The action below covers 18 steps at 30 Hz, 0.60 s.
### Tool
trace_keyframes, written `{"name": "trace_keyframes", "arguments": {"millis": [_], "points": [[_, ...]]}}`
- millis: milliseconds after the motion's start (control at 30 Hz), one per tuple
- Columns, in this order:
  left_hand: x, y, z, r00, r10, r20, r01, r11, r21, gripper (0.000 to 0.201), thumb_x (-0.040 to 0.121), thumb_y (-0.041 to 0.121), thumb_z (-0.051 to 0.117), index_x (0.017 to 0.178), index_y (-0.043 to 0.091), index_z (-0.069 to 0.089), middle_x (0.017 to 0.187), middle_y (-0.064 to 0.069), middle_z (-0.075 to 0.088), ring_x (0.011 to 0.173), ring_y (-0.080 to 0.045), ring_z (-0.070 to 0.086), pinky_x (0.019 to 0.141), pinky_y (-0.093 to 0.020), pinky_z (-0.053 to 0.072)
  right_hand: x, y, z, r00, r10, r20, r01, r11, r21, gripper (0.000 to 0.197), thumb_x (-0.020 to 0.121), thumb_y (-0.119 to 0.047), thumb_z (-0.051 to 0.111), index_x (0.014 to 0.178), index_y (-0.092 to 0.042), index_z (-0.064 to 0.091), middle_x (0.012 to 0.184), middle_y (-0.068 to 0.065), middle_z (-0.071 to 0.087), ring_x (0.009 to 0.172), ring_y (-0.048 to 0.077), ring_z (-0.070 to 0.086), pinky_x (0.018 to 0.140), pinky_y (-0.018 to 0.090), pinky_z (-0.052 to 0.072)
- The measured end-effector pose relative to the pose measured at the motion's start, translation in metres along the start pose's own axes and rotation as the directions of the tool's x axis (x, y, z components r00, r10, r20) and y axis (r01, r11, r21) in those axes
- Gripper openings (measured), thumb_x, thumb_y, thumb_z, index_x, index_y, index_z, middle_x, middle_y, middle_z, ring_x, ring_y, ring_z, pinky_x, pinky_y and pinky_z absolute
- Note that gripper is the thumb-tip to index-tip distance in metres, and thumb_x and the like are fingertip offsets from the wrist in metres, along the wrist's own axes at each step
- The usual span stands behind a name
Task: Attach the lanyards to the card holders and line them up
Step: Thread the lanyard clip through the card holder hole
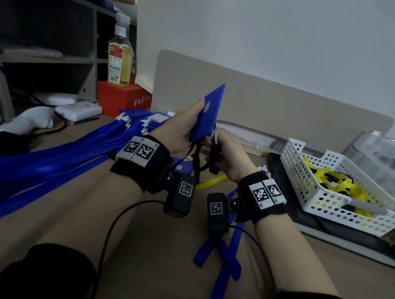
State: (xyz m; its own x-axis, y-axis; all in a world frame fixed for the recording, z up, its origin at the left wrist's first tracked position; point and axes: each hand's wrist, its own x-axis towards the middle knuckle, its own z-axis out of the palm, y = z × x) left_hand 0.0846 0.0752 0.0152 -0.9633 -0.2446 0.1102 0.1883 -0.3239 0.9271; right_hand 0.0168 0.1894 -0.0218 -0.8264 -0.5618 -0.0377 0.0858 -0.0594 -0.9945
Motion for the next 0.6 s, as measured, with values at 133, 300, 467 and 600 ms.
{"name": "trace_keyframes", "arguments": {"millis": [133, 300, 467, 600], "points": [[0.002, -0.004, 0.003, 1.000, -0.014, -0.024, 0.015, 1.000, 0.011, 0.043, 0.100, 0.049, 0.038, 0.086, 0.013, 0.055, 0.066, -0.001, 0.057, 0.052, -0.013, 0.056, 0.059, -0.028, 0.047, -0.004, 0.002, 0.008, 0.990, 0.070, 0.121, -0.072, 0.997, 0.016, 0.048, 0.104, -0.040, 0.029, 0.085, -0.014, 0.065, 0.078, 0.006, 0.066, 0.072, 0.021, 0.064, 0.075, 0.036, 0.051], [0.005, -0.002, 0.002, 0.993, 0.024, -0.115, -0.025, 1.000, -0.011, 0.043, 0.100, 0.048, 0.037, 0.092, 0.011, 0.058, 0.073, -0.001, 0.062, 0.066, -0.012, 0.061, 0.069, -0.028, 0.052, -0.005, 0.001, 0.006, 0.961, 0.119, 0.250, -0.104, 0.992, -0.071, 0.073, 0.095, -0.068, 0.025, 0.121, -0.010, 0.060, 0.105, 0.013, 0.070, 0.092, 0.025, 0.070, 0.084, 0.041, 0.054], [0.007, 0.001, -0.001, 0.985, 0.053, -0.164, -0.060, 0.997, -0.040, 0.044, 0.100, 0.048, 0.037, 0.094, 0.010, 0.057, 0.072, -0.002, 0.062, 0.066, -0.014, 0.061, 0.072, -0.028, 0.052, -0.010, 0.000, 0.004, 0.937, 0.142, 0.318, -0.127, 0.990, -0.065, 0.072, 0.093, -0.068, 0.023, 0.121, -0.011, 0.055, 0.097, 0.007, 0.066, 0.067, 0.011, 0.067, 0.059, 0.027, 0.052], [0.012, 0.003, -0.011, 0.973, 0.083, -0.214, -0.100, 0.993, -0.067, 0.047, 0.101, 0.048, 0.036, 0.109, 0.007, 0.056, 0.082, -0.003, 0.061, 0.076, -0.017, 0.060, 0.081, -0.033, 0.052, -0.010, -0.001, -0.003, 0.956, 0.040, 0.290, -0.019, 0.997, -0.073, 0.037, 0.100, -0.045, 0.039, 0.093, -0.015, 0.057, 0.057, -0.007, 0.043, 0.047, 0.005, 0.037, 0.048, 0.019, 0.031]]}}
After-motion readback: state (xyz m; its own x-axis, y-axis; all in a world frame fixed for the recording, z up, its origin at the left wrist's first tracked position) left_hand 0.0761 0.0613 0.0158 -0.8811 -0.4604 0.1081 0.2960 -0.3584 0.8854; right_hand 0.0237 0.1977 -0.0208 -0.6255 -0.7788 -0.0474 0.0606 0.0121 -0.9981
